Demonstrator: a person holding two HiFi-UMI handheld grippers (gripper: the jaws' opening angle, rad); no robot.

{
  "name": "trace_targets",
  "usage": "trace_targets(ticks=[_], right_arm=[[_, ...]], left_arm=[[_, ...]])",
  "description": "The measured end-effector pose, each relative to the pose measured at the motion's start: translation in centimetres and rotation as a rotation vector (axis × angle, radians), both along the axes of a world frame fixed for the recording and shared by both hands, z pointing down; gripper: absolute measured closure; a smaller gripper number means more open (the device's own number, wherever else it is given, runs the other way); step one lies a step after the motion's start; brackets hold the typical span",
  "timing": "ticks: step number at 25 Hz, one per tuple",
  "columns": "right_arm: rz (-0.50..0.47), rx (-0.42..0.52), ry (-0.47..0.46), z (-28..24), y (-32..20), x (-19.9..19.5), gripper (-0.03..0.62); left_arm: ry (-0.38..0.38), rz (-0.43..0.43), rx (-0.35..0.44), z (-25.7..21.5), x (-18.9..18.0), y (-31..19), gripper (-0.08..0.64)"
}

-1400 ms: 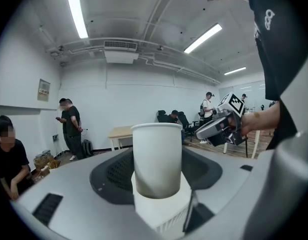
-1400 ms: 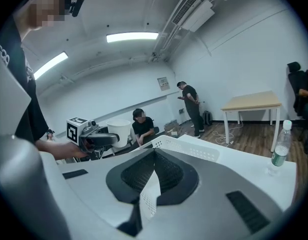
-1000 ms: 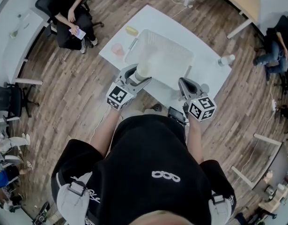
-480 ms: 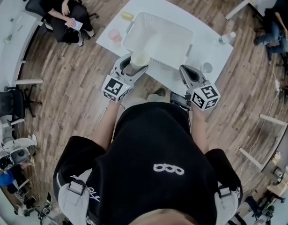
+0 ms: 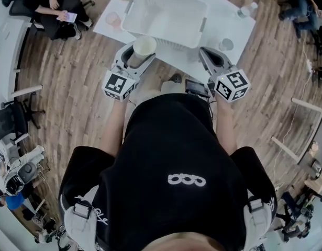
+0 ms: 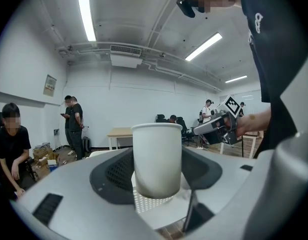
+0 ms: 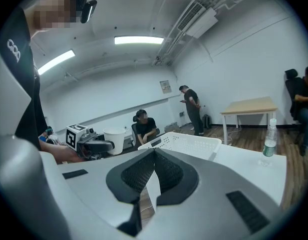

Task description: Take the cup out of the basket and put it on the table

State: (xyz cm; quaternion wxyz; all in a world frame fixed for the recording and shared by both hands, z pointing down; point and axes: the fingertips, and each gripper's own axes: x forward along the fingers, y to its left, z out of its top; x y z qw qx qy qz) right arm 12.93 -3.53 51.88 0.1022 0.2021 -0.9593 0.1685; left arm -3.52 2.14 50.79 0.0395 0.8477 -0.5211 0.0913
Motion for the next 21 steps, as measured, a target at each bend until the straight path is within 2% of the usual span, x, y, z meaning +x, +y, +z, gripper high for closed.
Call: trace_targets(ticks=[7, 21], right_arm=[[-0.012, 0.001, 0.004, 0.3, 0.6, 0.4, 0.568], [-0.059, -0.001, 0.021, 1.7, 3.2, 0.8, 0.568]], left_arm=[[0.007, 0.001, 0.008, 0.3, 0.7, 0.5, 0.279], [0.035, -0.048, 0.001, 1.9, 1.6, 4.2, 0.281]])
